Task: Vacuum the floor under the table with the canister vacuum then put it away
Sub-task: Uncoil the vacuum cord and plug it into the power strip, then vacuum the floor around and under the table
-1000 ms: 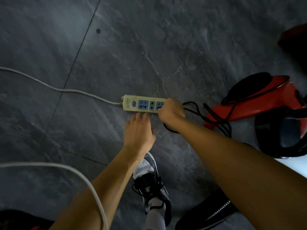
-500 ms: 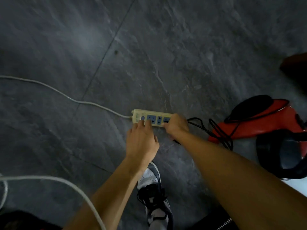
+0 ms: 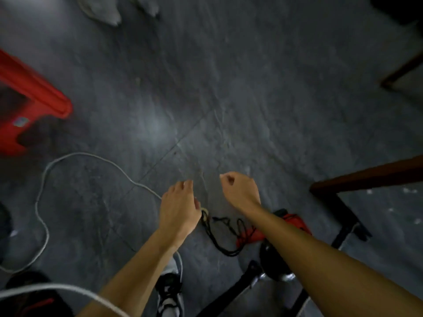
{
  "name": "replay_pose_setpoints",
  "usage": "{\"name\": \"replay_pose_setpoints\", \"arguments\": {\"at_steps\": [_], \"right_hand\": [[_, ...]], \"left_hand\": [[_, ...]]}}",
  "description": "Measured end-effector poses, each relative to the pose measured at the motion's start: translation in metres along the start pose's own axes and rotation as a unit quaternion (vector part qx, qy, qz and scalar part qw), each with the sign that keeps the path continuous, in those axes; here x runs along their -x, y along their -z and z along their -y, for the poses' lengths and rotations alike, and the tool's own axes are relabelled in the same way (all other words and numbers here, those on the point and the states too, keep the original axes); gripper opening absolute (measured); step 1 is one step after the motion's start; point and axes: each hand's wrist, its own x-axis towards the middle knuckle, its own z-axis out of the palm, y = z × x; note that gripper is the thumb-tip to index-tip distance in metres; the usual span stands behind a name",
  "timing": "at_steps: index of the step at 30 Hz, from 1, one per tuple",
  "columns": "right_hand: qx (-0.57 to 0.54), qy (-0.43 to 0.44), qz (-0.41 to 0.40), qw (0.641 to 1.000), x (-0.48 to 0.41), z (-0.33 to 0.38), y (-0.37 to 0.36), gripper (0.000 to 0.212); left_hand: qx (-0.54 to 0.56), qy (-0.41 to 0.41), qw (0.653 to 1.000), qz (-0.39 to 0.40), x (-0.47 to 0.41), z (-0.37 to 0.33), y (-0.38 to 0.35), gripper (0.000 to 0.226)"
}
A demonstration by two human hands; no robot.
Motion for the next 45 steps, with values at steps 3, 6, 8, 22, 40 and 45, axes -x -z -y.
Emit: {"name": "replay_pose_setpoints", "arguments": {"at_steps": [3, 6, 8, 22, 40, 45], "right_hand": [[0.018, 0.062, -0.01, 0.998, 0.055, 0.006, 0.093, 0.037], [0.052, 0.124, -0.004, 0.991, 0.129, 0.01, 0.179, 0.039], [0.071, 0.153, 0.007, 0.986, 0.18, 0.009, 0.229, 0.037], [0.007, 0.19, -0.053, 0.98, 0.39, -0.023, 0.383, 0.033], [-0.046, 0.026, -0.156, 0.986, 0.531, -0.235, 0.423, 0.025], [-0.049, 0.02, -0.122, 0.991, 0.49, -0.28, 0.417, 0.031]], "left_hand": [[0.002, 0.016, 0.998, -0.056, 0.06, -0.059, 0.063, 0.045], [0.032, 0.046, 0.991, -0.124, 0.138, -0.119, 0.113, 0.046], [0.056, 0.061, 0.984, -0.156, 0.191, -0.154, 0.138, 0.046], [0.053, -0.032, 0.989, -0.131, 0.399, -0.284, 0.221, 0.047], [0.06, -0.161, 0.984, -0.055, 0.482, -0.404, 0.134, 0.048], [0.034, -0.13, 0.99, -0.039, 0.449, -0.445, 0.081, 0.046]]}}
